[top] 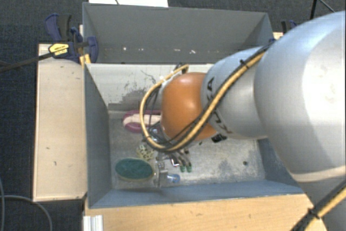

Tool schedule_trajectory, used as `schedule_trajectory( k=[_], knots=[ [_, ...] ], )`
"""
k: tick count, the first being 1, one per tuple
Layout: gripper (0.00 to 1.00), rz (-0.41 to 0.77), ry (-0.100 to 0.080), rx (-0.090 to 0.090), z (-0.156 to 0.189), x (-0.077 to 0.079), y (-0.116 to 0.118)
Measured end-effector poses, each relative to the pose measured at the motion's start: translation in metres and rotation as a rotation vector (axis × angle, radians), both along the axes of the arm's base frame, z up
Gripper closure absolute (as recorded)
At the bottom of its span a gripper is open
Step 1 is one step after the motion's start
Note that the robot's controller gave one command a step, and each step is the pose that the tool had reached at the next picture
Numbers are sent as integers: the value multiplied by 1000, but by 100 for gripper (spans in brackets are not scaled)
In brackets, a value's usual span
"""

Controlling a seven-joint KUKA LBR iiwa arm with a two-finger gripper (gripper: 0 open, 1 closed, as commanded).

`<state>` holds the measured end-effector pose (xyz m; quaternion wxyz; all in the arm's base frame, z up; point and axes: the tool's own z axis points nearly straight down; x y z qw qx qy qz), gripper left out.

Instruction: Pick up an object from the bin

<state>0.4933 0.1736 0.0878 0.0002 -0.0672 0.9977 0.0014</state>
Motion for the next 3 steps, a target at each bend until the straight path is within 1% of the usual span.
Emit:
schedule_trajectory(
  k=[1,2,3],
  knots=[
    [0,11,-9,4,-16,-14,49],
    [100,7,-15,6,-13,-11,48],
    [100,55,-10,2,139,-8,60]
  ],
)
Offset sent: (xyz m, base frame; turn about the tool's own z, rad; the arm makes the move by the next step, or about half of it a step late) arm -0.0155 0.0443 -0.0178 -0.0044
